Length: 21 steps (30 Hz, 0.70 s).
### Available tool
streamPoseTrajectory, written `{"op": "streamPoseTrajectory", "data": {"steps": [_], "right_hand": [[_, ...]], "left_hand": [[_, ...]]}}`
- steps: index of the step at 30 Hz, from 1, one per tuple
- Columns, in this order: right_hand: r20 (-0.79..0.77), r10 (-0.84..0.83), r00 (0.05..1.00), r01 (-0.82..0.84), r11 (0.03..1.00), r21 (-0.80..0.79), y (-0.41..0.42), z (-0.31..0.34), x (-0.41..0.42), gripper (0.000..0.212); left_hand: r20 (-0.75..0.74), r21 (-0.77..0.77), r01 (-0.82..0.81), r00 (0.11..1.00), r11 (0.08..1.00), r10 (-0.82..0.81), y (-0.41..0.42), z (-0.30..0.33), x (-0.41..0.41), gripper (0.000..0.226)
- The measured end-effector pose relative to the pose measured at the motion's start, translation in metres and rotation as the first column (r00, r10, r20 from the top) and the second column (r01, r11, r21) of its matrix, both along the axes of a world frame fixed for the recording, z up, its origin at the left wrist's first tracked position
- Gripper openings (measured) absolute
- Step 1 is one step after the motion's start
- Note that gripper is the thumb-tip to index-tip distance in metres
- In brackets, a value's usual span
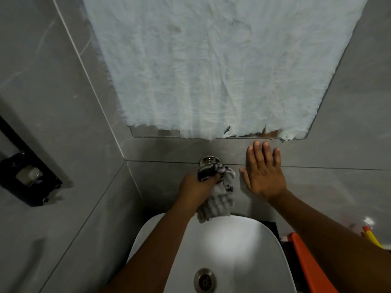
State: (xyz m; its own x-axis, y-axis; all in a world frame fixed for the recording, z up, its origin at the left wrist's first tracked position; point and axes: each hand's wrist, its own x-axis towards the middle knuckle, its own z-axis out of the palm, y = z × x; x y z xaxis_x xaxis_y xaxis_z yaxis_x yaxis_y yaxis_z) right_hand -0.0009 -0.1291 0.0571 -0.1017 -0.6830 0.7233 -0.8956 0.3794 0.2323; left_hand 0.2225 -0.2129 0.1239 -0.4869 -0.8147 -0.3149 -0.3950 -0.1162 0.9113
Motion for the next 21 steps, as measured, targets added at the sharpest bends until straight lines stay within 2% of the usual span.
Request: {"op": "streamPoseTrajectory", "data": {"steps": [2,4,6,8,11,14,16,21], "right_hand": [[-0.004,-0.001,1.000,0.001,1.000,-0.001,-0.001,-0.002,-0.002,0.090],[-0.006,0.010,1.000,-0.010,1.000,0.007,-0.002,-0.004,-0.003,0.087],[-0.007,0.005,1.000,-0.005,1.000,0.010,-0.003,-0.002,-0.004,0.084],[0.006,0.004,1.000,-0.004,1.000,0.015,-0.002,-0.003,-0.003,0.083],[0.026,0.007,1.000,-0.008,1.000,0.031,-0.002,-0.001,-0.001,0.085],[0.025,0.008,1.000,-0.008,1.000,0.017,-0.001,-0.001,0.001,0.083],[0.026,0.007,1.000,-0.007,1.000,0.018,-0.002,-0.001,0.002,0.085],[0.036,-0.025,0.999,0.023,0.999,0.047,0.000,-0.003,0.003,0.086]], "left_hand": [[0.030,-0.075,-0.038,0.999,0.996,0.040,-0.013,0.009,-0.021,0.044],[-0.016,0.117,-0.053,0.998,0.992,0.056,-0.028,0.017,-0.034,0.046],[-0.059,0.340,-0.015,0.998,0.940,0.037,-0.032,0.022,-0.034,0.050],[-0.128,0.386,0.002,0.990,0.922,0.052,-0.027,0.015,-0.030,0.052],[-0.160,0.277,-0.081,0.979,0.957,0.129,-0.016,0.008,-0.024,0.054],[-0.095,0.125,-0.034,0.994,0.992,0.046,-0.007,0.000,-0.010,0.048],[-0.065,0.045,-0.003,0.998,0.999,0.006,0.002,-0.008,0.002,0.033],[-0.040,-0.066,0.152,0.987,0.986,-0.155,0.024,-0.029,0.032,0.011]]}}
